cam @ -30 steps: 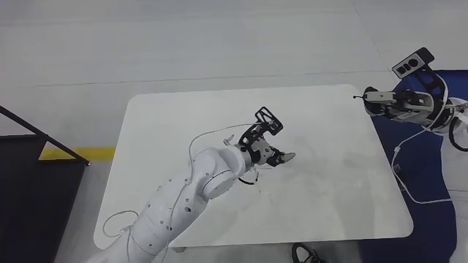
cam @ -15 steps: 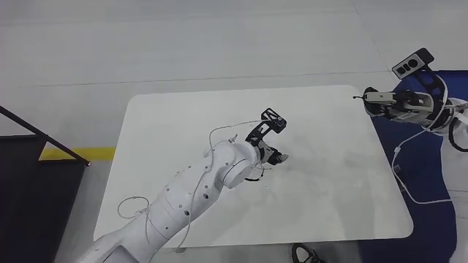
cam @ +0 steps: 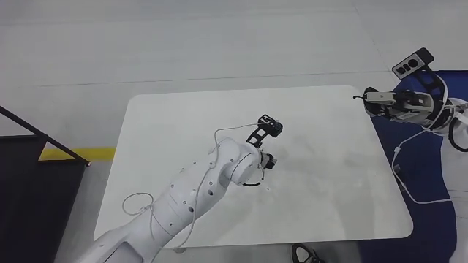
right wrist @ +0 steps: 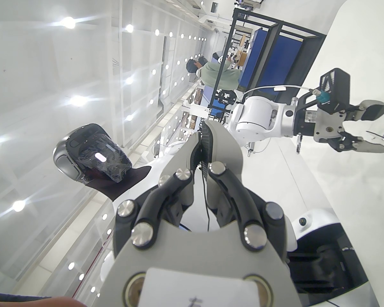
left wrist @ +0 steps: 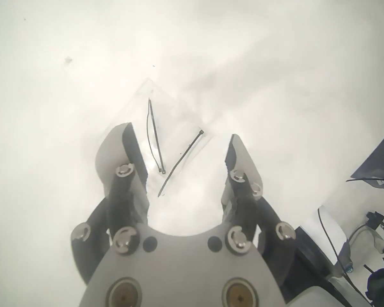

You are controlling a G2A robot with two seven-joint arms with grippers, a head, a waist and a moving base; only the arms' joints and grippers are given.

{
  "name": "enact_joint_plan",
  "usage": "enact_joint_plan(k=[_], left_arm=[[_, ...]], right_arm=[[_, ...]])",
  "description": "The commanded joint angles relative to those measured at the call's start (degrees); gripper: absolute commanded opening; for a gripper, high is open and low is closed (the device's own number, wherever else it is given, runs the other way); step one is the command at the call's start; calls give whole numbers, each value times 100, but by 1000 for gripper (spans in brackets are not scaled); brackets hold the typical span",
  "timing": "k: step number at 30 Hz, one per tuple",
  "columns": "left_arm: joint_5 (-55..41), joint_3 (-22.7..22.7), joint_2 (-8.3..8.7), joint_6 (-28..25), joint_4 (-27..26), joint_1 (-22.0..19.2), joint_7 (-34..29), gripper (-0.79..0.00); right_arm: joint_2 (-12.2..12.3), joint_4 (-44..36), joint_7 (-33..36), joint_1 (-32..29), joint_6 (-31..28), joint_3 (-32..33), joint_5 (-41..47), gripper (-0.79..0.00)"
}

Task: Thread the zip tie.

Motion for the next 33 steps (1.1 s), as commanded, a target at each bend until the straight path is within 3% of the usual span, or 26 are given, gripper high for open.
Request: enact_joint_plan(k=[1,5,7,12,22,25,33], left_arm=[[20,46,-49,89,81,-40,-25,-505],[-56,111,-158,181,432,-160,-50,-502],[-91,164,-222,193,642,-234,-44,-582],[-245,273,-388,231,1114,-398,-72,-573],[-518,410,-676,259,1813,-658,-266,-625],[-557,419,-738,259,1962,-709,-289,-693],[-581,447,-894,293,2336,-824,-279,-665]], right_arm=[[0,0,0,0,0,0,0,-785],[0,0,0,0,0,0,0,-785],[0,0,0,0,0,0,0,-785],[0,0,0,0,0,0,0,-785],[0,0,0,0,0,0,0,-785],[0,0,0,0,0,0,0,-785],[0,0,0,0,0,0,0,-785]])
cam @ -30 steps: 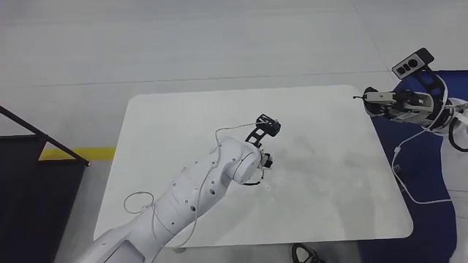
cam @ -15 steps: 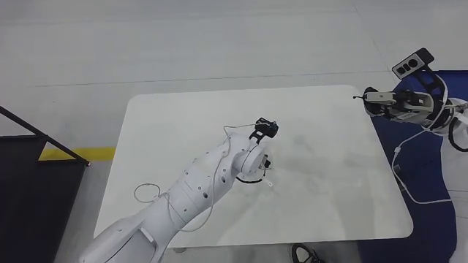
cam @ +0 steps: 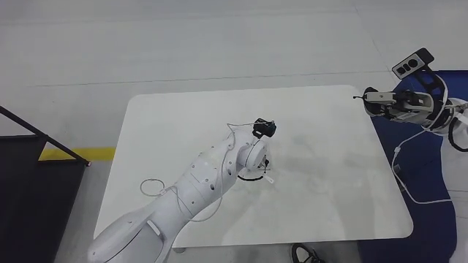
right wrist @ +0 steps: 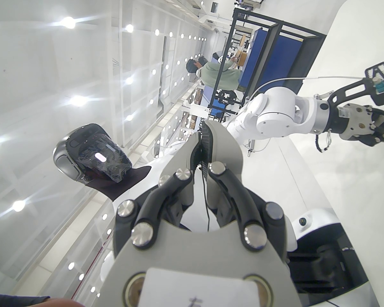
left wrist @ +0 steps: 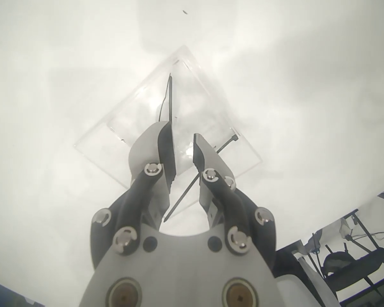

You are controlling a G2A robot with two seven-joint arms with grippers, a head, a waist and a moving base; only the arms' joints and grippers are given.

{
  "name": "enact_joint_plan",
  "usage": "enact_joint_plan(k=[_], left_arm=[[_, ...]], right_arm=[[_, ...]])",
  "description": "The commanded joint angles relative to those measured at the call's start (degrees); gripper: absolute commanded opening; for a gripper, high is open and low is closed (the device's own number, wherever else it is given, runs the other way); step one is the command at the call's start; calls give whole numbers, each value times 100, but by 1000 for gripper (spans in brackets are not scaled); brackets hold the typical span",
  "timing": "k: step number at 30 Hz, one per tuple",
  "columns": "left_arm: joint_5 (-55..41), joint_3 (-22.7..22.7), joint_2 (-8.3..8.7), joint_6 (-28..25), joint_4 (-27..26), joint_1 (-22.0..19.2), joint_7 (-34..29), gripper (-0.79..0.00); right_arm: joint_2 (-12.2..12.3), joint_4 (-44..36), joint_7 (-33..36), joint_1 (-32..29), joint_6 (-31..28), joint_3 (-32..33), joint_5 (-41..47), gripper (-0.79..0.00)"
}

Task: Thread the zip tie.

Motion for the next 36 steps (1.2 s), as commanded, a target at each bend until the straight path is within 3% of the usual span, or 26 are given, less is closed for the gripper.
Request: enact_joint_plan(k=[1,5,7,12,18,22,29,36], left_arm=[[-3,2,-38,-5,92,-25,18,-650],[-18,-6,-100,-32,249,-71,10,-619],[-17,-10,-125,-25,307,-91,5,-690],[-10,-18,-198,-29,491,-136,-10,-668],[-38,-12,-287,-76,681,-155,-27,-763],[8,-11,-326,-65,632,-167,-38,-785],[230,-144,-253,24,19,-38,-258,-785],[741,-612,57,191,-1256,478,-447,-785]], right_arm=[[0,0,0,0,0,0,0,-785],[0,0,0,0,0,0,0,-785],[0,0,0,0,0,0,0,-785],[0,0,0,0,0,0,0,-785],[0,0,0,0,0,0,0,-785],[0,0,0,0,0,0,0,-785],[0,0,0,0,0,0,0,-785],[0,0,0,0,0,0,0,-785]])
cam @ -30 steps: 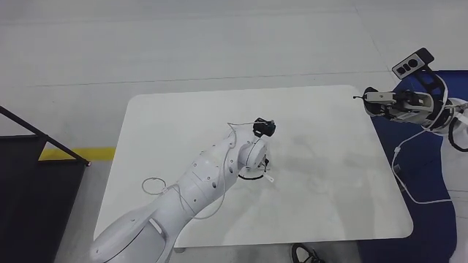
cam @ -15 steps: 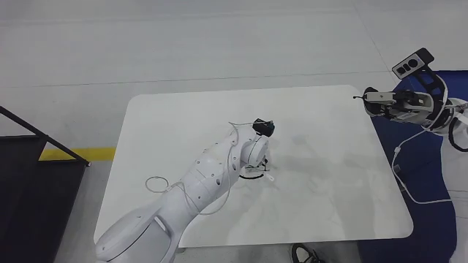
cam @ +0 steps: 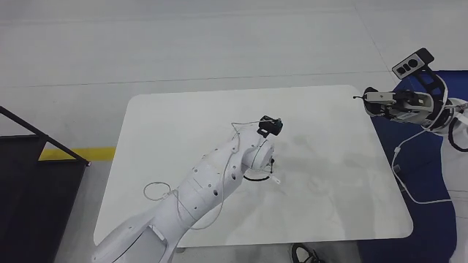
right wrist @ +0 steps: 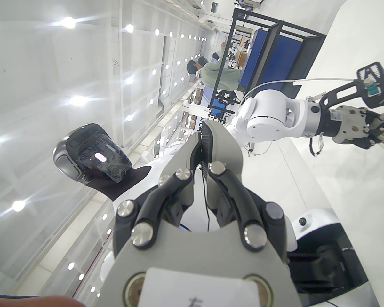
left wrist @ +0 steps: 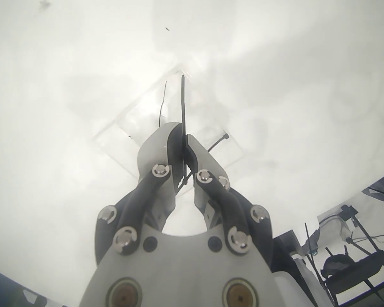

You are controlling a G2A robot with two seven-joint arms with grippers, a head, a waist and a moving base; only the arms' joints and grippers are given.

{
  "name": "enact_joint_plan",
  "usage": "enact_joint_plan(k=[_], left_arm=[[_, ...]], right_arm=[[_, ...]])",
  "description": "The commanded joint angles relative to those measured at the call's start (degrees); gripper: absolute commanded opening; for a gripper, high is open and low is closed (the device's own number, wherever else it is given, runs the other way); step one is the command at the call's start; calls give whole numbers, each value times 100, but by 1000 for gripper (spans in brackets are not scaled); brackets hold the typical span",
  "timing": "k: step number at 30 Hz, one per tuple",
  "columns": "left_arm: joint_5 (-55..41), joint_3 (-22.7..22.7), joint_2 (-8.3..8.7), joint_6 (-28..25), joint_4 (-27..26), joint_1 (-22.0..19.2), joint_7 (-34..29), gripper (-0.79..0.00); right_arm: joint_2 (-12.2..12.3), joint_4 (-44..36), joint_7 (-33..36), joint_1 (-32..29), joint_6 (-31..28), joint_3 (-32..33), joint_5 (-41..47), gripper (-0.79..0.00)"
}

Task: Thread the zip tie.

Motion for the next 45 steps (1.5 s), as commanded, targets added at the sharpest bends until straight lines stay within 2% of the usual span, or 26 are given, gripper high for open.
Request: enact_joint_plan(k=[1,4,5,8,10,19,22,26,29,33,40,42,45], left_arm=[[145,-208,110,42,-447,200,-20,-785],[300,-552,295,-153,-1384,613,-80,-785],[350,-743,384,-312,-1869,844,-32,-785],[343,-1178,567,-761,-2758,1430,149,-785],[289,-1351,630,-1048,-3057,1665,378,-785],[289,-1351,630,-1048,-3057,1665,378,-785],[-231,-1466,623,-1048,-3127,1758,353,-785],[-1739,-2018,647,-1153,-3504,1819,-64,-785],[-2865,-2375,677,-1277,-3596,1921,-376,-785],[-4654,-2740,693,-1296,-3215,1856,-940,-785],[-4803,-2753,692,-1295,-3144,1838,-999,-785],[-6034,-2733,643,-989,-3122,2005,-1065,-785],[-7860,-2954,604,-112,-2803,1853,-1367,-785]], right_arm=[[0,0,0,0,0,0,0,-785],[0,0,0,0,0,0,0,-785],[0,0,0,0,0,0,0,-785],[0,0,0,0,0,0,0,-785],[0,0,0,0,0,0,0,-785],[0,0,0,0,0,0,0,-785],[0,-67,-160,-48,-116,16,-29,-785],[52,-28,-189,-75,-568,222,-205,-785],[92,70,-30,-15,-849,311,-350,-785],[119,77,0,18,-1051,315,-449,-785],[119,77,0,18,-1051,315,-449,-785],[129,-197,-21,-90,-1304,279,-665,-785],[182,-524,0,-320,-1561,138,-912,-785]])
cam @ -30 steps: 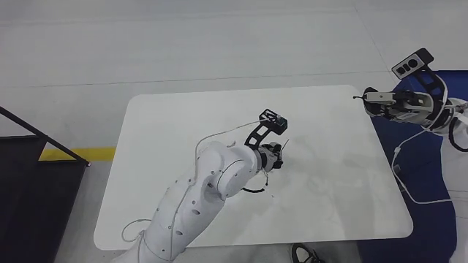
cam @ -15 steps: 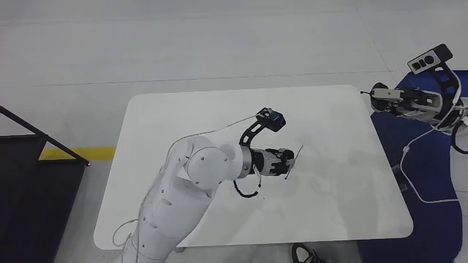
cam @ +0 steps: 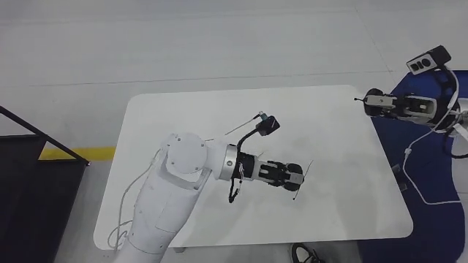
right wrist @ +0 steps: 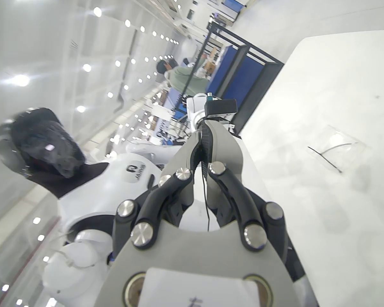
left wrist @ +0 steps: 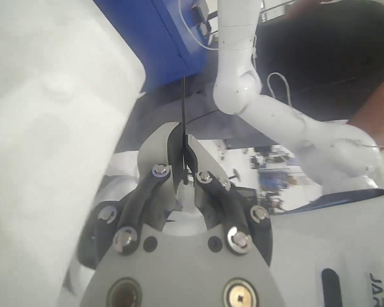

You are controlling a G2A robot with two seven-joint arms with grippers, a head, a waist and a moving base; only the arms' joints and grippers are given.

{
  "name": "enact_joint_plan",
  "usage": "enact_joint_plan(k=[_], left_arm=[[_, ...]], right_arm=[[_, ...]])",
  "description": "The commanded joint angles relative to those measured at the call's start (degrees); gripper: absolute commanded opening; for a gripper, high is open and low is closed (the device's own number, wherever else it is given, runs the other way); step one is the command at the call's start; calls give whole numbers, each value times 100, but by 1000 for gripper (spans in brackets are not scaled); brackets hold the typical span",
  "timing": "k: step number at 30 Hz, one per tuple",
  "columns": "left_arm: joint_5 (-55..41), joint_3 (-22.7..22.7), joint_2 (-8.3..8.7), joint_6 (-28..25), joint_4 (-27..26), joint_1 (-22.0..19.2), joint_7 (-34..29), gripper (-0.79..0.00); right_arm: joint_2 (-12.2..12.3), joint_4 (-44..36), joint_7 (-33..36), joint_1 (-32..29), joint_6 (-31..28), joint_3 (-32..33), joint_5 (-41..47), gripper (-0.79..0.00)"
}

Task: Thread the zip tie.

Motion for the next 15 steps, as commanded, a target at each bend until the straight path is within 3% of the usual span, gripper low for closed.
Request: enact_joint_plan(k=[1,5,7,15], left_arm=[[-2647,-124,-22,660,208,-141,-311,-785],[-3907,-136,-66,1396,563,-225,-116,-785],[-4280,63,-75,1692,679,-279,94,-785],[-4280,63,-75,1692,679,-279,94,-785]], right_arm=[[50,-198,2,-145,47,-149,39,-785],[207,-370,2,-280,82,-370,125,-785],[299,-449,2,-320,-103,-465,223,-785],[299,-449,2,-320,-103,-465,223,-785]])
